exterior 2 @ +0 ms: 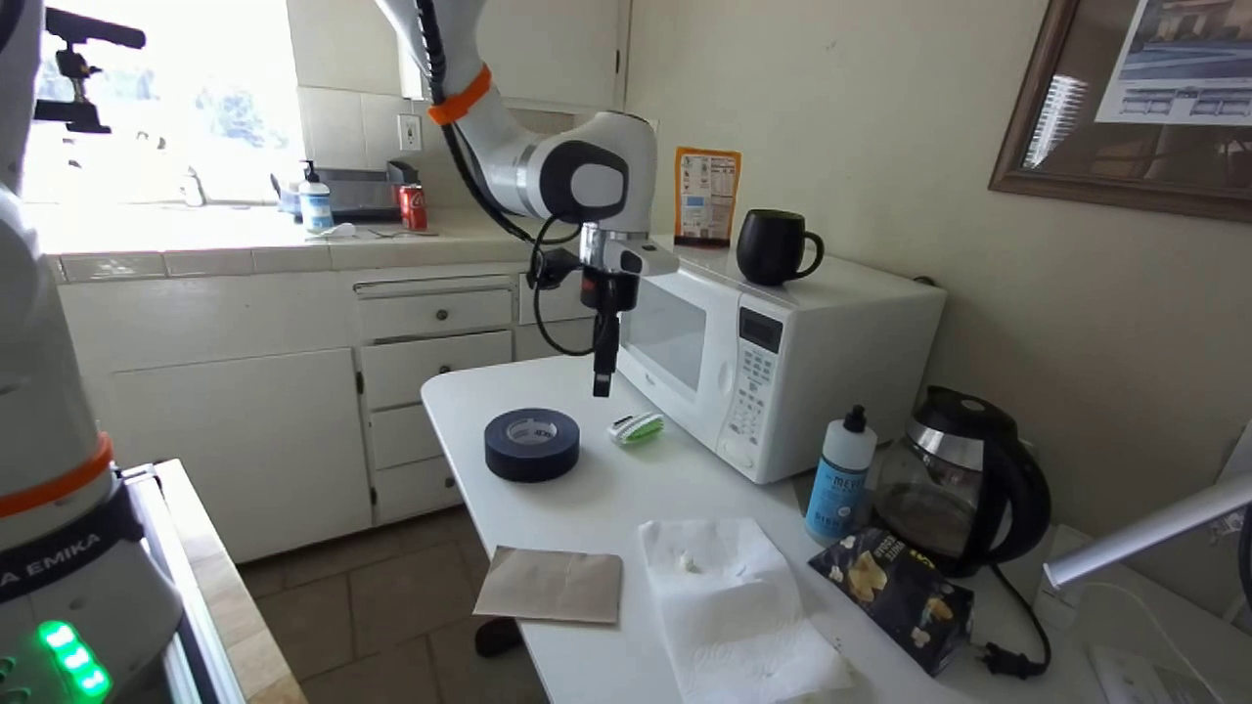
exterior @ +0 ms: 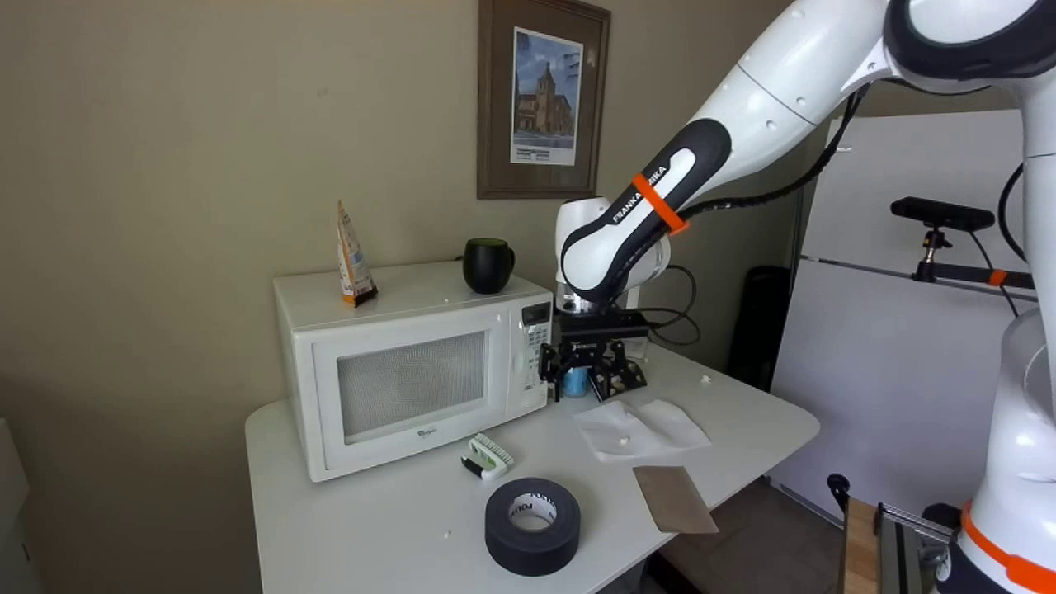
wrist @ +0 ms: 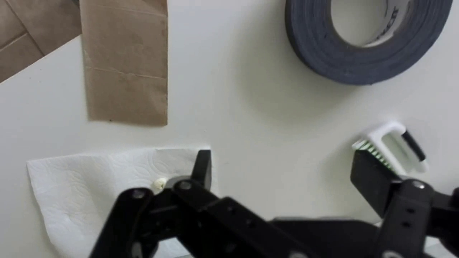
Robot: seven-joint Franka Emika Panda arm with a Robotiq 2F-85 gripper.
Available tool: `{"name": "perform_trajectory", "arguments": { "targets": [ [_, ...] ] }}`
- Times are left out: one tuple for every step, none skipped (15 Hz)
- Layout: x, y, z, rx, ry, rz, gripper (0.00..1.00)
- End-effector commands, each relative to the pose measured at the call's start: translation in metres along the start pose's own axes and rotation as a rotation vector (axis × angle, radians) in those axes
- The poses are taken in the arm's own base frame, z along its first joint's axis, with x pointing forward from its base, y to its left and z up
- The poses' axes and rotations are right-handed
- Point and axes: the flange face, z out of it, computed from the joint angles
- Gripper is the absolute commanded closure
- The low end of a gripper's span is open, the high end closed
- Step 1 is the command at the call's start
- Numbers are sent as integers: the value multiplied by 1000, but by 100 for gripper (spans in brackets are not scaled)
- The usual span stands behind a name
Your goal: Move the black masking tape to the left
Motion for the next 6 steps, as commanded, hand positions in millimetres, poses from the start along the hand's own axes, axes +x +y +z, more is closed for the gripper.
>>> {"name": "perform_trajectory", "arguments": {
  "targets": [
    [-50, -11, -34, -61, 59, -192, 0],
    [-56, -16, -44, -71, 91, -247, 0],
    [-40, -21, -30, -42, 57, -171, 0],
    [-47, -24, -38, -45, 78, -203, 0],
    [-51, -25, -44, -47, 88, -218, 0],
    [-53, -24, -46, -48, 92, -224, 0]
  ]
}}
